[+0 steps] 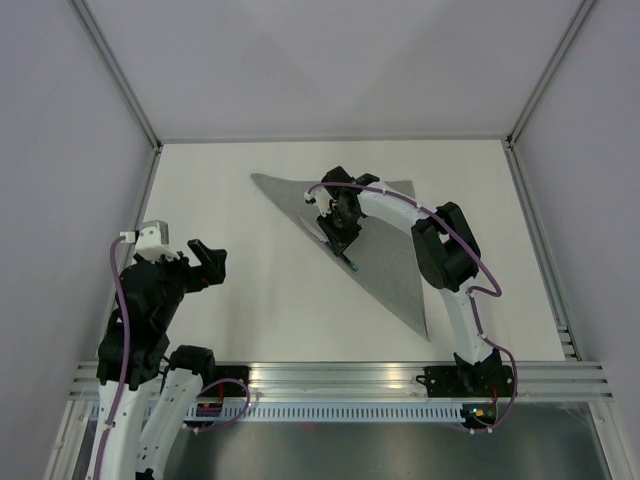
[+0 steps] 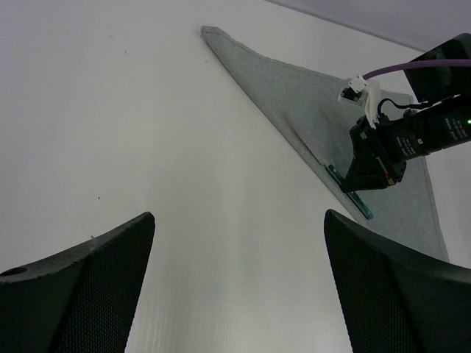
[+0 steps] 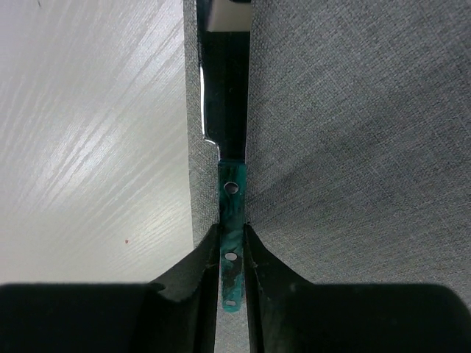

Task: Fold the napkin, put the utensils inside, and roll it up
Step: Place the utensil onto the napkin, then fold the napkin

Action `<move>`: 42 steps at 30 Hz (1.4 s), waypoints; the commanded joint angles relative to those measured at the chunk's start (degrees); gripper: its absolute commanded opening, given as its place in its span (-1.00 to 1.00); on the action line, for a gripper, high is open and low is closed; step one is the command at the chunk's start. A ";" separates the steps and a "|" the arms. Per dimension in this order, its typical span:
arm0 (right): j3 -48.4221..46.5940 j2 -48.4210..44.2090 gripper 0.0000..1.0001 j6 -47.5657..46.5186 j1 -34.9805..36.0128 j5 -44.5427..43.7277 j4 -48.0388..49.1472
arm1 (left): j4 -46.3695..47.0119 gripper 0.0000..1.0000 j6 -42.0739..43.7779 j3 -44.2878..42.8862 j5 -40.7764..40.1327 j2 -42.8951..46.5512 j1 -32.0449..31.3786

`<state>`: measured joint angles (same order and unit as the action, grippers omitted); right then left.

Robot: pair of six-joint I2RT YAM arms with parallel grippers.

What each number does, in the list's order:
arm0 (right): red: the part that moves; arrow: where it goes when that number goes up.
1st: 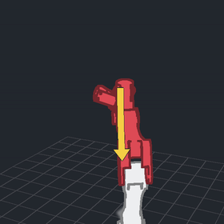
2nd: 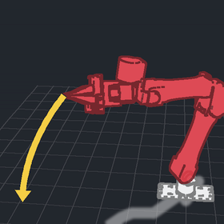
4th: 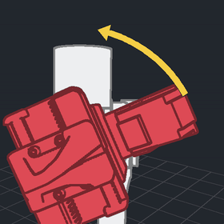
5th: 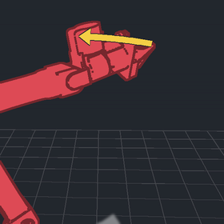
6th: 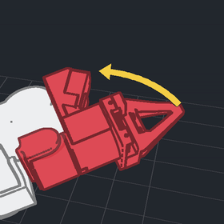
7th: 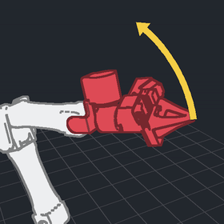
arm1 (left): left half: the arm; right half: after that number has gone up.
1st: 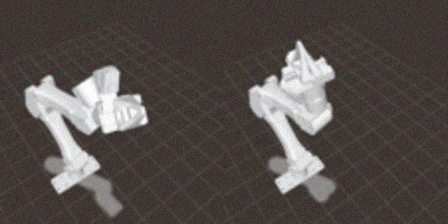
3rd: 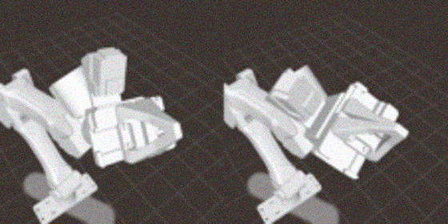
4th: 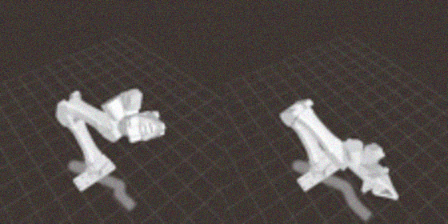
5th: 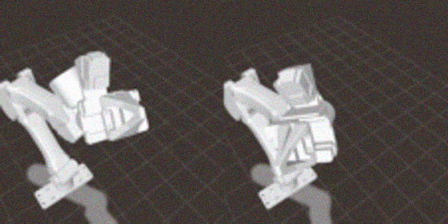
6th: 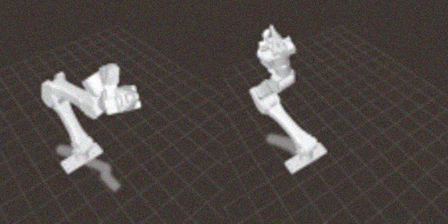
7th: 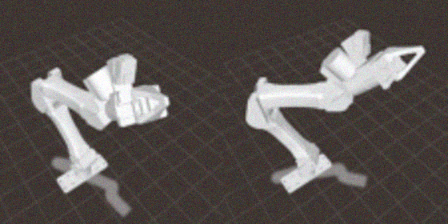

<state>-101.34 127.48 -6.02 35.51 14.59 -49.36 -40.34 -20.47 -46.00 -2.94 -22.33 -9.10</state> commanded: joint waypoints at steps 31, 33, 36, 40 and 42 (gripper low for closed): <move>6.14 -27.80 -0.21 2.68 -34.79 17.75 0.49 | 40.06 0.89 8.05 -2.78 -29.73 -42.48 -56.88; 9.48 -29.56 -0.21 2.86 -38.57 17.76 2.15 | 46.38 0.89 10.96 -2.78 -30.98 -47.96 -63.28; 13.44 -32.64 -0.20 3.82 -41.38 17.84 5.14 | 56.14 0.87 17.55 -3.83 -33.09 -58.59 -71.10; 15.47 -34.14 -0.21 4.26 -42.71 16.44 7.00 | 64.85 0.85 27.13 -7.43 -35.81 -70.73 -77.55; 16.26 -34.14 -0.21 4.26 -43.24 16.44 7.44 | 66.61 0.84 27.94 -9.01 -34.77 -74.85 -79.04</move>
<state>-85.82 95.79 -3.01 -7.14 30.00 -45.45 15.46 -0.73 -50.89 -34.04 -93.69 -86.26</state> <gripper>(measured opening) 0.397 0.926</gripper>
